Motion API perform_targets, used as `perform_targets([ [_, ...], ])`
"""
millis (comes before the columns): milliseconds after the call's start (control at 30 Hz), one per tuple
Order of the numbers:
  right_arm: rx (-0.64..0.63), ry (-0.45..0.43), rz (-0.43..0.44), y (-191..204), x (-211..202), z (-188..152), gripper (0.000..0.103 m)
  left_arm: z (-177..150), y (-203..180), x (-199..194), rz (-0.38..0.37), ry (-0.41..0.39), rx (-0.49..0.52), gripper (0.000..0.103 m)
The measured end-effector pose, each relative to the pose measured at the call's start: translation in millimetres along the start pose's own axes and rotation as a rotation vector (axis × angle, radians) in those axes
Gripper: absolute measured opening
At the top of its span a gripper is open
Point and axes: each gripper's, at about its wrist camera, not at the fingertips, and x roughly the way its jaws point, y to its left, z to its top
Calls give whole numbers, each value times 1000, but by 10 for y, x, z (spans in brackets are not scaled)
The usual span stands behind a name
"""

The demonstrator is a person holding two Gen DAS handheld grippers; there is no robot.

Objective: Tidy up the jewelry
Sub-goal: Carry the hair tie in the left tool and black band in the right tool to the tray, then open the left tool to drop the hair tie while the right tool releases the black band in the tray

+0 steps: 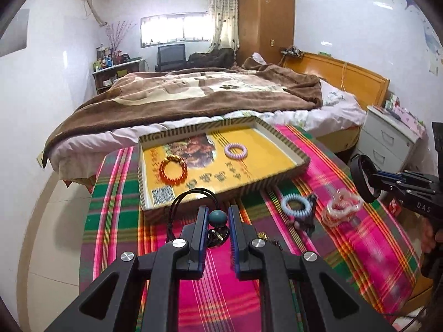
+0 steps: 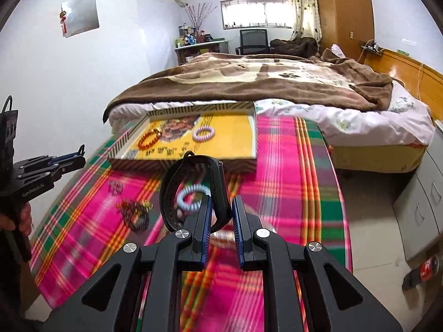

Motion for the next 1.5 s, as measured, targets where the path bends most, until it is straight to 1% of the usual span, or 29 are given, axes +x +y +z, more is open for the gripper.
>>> perform_targets([
  [100,5,-3,7,-6,140,191,15,116,83,101,-9,-4,-29,14],
  [200,6,-3,-9,-21,281,367,15,240,149,217,-14,-5,-44,14],
  [267,7,9,-4,-38,412,501,15,326,170,316,-23,-4,-45,14],
  [333,3,26,-9,-63,593,649,15,407,178,415,-24,-5,-46,14],
  [467,7,65,-25,-123,909,820,16,516,178,630,-45,1,-55,15],
  [600,25,114,-38,-238,1303,968,16,583,174,943,-49,42,-53,15],
  [700,33,153,-56,-313,1568,1033,16,595,181,1181,-57,72,-62,15],
  [867,12,205,-83,-401,1932,1123,16,590,193,1570,-74,131,-79,15],
  [1033,-4,245,-86,-430,2209,1193,16,584,160,1820,-82,168,-81,15],
  [1200,-21,270,-86,-408,2390,1242,16,580,156,1927,-73,189,-84,15],
  [1500,-46,284,-104,-371,2504,1292,16,530,103,2000,-61,219,-83,15],
])
